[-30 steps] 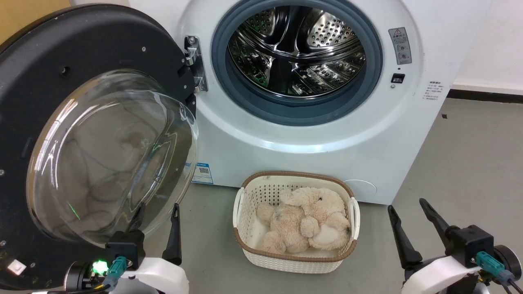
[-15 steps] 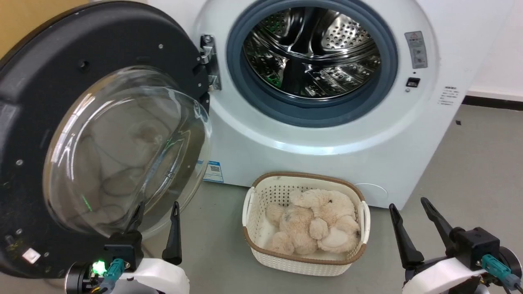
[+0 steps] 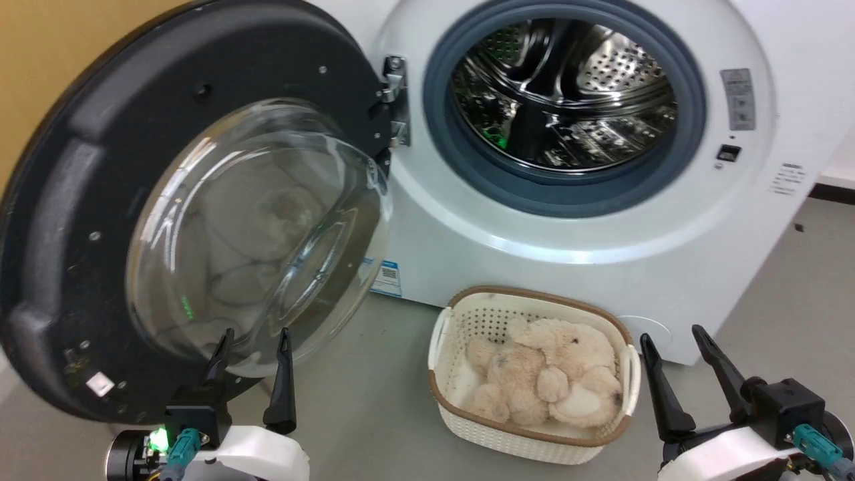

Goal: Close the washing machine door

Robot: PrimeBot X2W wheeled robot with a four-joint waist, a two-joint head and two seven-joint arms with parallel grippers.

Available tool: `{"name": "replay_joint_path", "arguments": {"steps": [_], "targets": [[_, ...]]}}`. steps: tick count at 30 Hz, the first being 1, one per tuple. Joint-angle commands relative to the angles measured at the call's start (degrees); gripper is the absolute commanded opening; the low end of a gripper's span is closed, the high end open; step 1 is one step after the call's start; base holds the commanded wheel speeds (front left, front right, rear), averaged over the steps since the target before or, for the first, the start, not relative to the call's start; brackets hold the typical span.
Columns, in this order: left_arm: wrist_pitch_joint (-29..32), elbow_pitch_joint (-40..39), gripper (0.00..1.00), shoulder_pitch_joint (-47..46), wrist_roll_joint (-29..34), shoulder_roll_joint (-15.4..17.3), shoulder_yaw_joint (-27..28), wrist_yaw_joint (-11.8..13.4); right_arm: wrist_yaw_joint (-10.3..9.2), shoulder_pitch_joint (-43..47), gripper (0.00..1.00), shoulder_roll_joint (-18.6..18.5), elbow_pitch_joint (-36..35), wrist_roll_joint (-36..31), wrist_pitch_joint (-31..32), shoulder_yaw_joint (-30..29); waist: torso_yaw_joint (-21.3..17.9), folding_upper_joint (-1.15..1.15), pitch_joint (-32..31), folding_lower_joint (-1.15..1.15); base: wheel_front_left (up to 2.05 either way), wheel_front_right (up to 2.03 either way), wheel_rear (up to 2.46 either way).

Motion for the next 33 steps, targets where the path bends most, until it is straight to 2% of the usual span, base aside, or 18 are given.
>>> {"name": "replay_joint_path", "arguments": {"steps": [1,16,33], "targets": [[-0.54,-0.34,1.00,0.56,-0.48,0.01,0.00,0.27,0.01,0.94,1.00,0.11,0.04,0.85,-0.52,0.05,0.91,0.00,-0.13,0.00,0.00,0.00,0.00],[-2.22,-1.34,1.00,1.16,-1.60,0.01,0.53,1.09,0.02,0.72,1.00,0.15,0.72,1.86,-2.19,1.32,6.61,0.00,0.18,0.00,0.00,0.00,0.00],[-4.37,-4.60,1.00,2.82,-3.29,0.01,1.72,3.58,0.02,-2.50,1.00,0.17,3.17,3.16,-4.34,4.83,11.78,0.00,1.61,0.00,0.00,0.00,0.00]]}}
